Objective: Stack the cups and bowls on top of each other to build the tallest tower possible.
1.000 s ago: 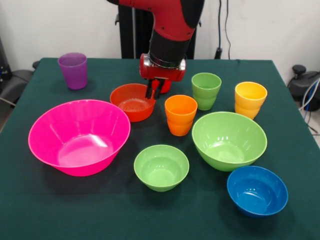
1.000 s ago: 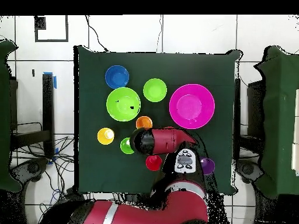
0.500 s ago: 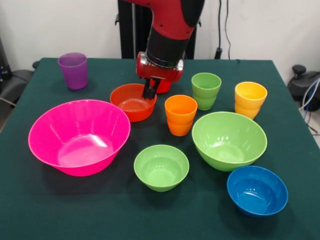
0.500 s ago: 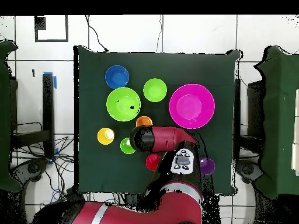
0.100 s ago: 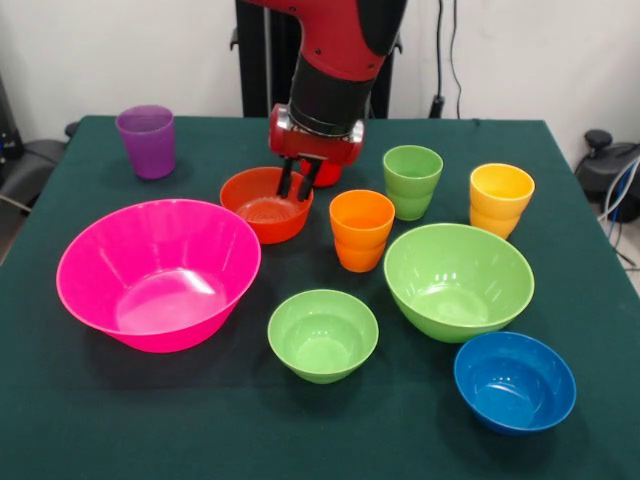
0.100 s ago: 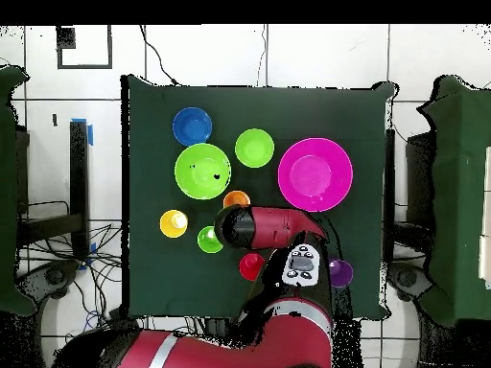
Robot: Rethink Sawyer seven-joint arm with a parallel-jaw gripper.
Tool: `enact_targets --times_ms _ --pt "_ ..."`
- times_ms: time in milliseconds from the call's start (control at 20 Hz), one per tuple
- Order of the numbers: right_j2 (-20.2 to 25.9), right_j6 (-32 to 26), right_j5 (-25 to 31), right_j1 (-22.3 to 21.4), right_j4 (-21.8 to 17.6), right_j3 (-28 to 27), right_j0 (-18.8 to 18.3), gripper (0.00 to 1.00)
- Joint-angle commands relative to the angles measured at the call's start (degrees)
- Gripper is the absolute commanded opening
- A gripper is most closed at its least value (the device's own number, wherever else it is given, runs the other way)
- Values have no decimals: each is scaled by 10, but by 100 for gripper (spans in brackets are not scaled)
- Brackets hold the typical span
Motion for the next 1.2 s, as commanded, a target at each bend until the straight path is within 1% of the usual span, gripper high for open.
enact_targets --times_ms 50,150,500,800,1200 --pt "36 89 30 36 24 -43 6 100" --pt "37 93 38 35 31 -43 8 100" --pt "48 78 44 35 36 -43 -2 100" --pt "51 82 31 50 40 -44 -3 100" --pt "52 83 31 49 46 -44 -3 100"
